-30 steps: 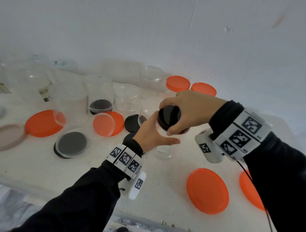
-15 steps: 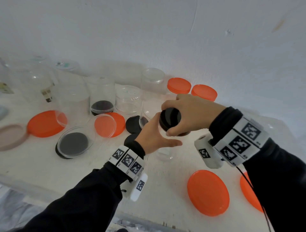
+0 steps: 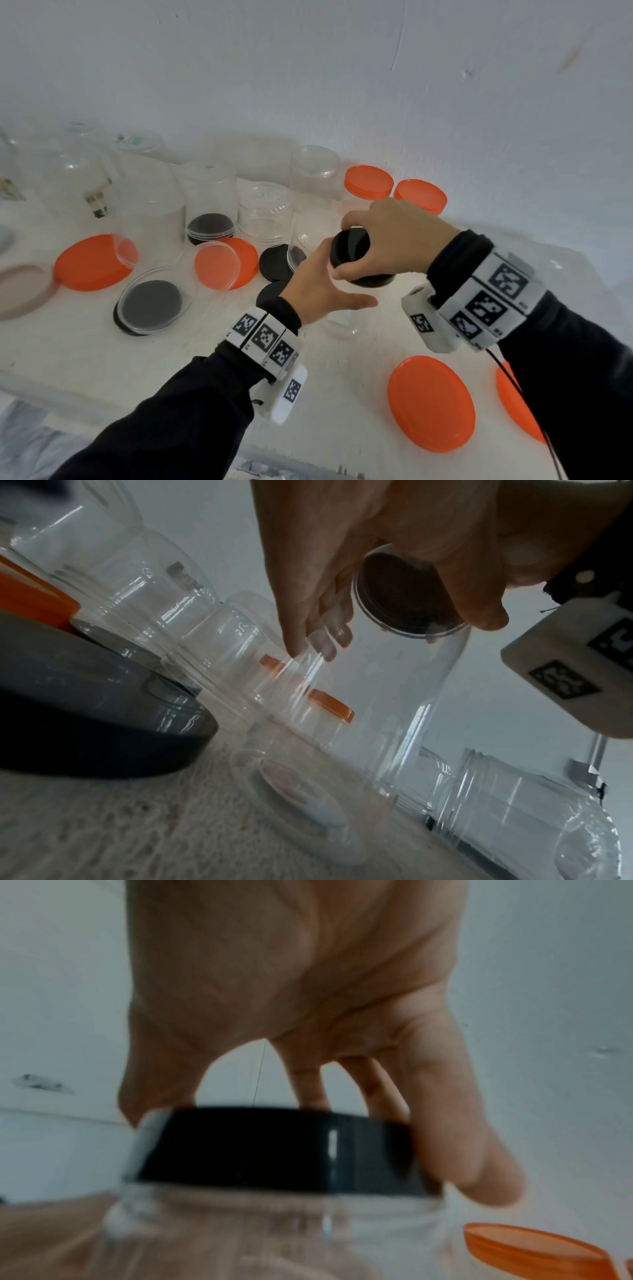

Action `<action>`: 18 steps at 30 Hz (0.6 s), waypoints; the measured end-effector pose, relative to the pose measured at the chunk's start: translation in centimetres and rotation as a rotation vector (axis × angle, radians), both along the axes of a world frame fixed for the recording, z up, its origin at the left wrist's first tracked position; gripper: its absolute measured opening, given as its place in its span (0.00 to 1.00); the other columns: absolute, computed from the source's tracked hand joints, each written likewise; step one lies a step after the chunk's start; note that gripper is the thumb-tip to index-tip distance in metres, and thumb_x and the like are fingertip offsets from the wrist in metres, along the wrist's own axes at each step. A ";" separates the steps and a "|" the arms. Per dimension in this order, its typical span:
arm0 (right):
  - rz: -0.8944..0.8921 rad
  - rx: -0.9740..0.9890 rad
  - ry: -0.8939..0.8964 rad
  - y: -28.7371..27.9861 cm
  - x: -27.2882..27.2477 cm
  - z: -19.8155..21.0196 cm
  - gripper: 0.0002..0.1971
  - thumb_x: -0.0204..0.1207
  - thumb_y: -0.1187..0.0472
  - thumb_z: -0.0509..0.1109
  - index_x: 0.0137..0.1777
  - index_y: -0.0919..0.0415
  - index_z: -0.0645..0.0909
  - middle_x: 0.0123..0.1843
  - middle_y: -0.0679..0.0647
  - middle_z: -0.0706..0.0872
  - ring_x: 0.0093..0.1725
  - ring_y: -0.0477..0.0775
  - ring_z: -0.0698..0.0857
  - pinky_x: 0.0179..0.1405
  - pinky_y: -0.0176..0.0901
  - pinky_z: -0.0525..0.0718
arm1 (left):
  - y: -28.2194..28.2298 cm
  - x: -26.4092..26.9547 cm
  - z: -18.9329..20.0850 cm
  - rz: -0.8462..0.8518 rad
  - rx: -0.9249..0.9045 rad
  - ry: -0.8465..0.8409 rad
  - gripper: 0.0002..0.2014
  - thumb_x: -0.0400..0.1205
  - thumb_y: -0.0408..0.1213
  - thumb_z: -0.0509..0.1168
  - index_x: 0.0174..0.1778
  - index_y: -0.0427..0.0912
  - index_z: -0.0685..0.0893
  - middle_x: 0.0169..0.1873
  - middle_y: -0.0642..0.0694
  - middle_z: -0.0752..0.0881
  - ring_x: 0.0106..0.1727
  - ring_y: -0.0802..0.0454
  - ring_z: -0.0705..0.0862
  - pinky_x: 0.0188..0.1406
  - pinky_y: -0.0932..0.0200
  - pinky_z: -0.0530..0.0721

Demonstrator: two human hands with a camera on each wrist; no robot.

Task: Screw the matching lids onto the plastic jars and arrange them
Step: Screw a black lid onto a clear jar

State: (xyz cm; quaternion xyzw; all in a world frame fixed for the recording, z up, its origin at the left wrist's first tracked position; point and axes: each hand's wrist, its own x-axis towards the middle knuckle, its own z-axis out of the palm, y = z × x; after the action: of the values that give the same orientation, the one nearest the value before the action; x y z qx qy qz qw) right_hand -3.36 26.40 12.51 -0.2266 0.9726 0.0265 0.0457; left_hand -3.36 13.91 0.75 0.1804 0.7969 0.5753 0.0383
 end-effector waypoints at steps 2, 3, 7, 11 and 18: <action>-0.025 0.051 0.114 -0.4 0.1 -0.4 0.33 0.66 0.28 0.63 0.56 0.58 0.79 0.37 0.48 0.79 0.37 0.49 0.80 0.34 0.37 0.78 | 0.0 0.0 0.0 0.002 0.004 -0.002 0.37 0.63 0.41 0.81 0.62 0.55 0.65 0.49 0.67 0.76 0.50 0.80 0.74 0.46 0.84 0.72; -0.024 0.071 0.124 -0.3 0.0 -0.3 0.34 0.66 0.27 0.61 0.56 0.58 0.79 0.38 0.49 0.80 0.37 0.49 0.80 0.34 0.37 0.77 | -0.1 0.0 0.0 0.000 0.009 -0.003 0.37 0.63 0.40 0.81 0.62 0.56 0.65 0.49 0.67 0.76 0.50 0.80 0.74 0.47 0.84 0.72; 0.088 0.008 -0.293 0.9 -0.3 1.2 0.36 0.68 0.41 0.73 0.75 0.42 0.64 0.64 0.46 0.71 0.61 0.49 0.74 0.59 0.40 0.75 | 0.0 0.1 0.1 0.000 0.029 0.018 0.40 0.61 0.42 0.81 0.65 0.56 0.67 0.54 0.62 0.79 0.57 0.72 0.76 0.54 0.77 0.75; 0.076 -0.036 -0.222 1.0 -0.1 0.7 0.34 0.64 0.45 0.77 0.71 0.40 0.69 0.56 0.47 0.73 0.53 0.48 0.76 0.49 0.37 0.77 | 0.1 0.1 0.0 -0.009 0.028 0.022 0.39 0.62 0.41 0.81 0.64 0.56 0.65 0.52 0.64 0.78 0.54 0.79 0.75 0.49 0.84 0.72; -0.032 0.035 0.090 0.0 0.4 -0.4 0.35 0.66 0.27 0.62 0.59 0.55 0.78 0.43 0.50 0.82 0.41 0.49 0.81 0.38 0.37 0.79 | 0.1 0.2 -0.2 0.006 0.019 -0.007 0.37 0.63 0.41 0.81 0.63 0.54 0.67 0.51 0.64 0.78 0.52 0.77 0.76 0.47 0.81 0.74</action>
State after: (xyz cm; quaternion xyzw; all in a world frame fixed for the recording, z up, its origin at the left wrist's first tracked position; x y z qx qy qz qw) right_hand -2.92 26.41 12.07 -0.2090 0.9765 0.0530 0.0063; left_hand -3.17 14.01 0.57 0.1762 0.7919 0.5834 0.0379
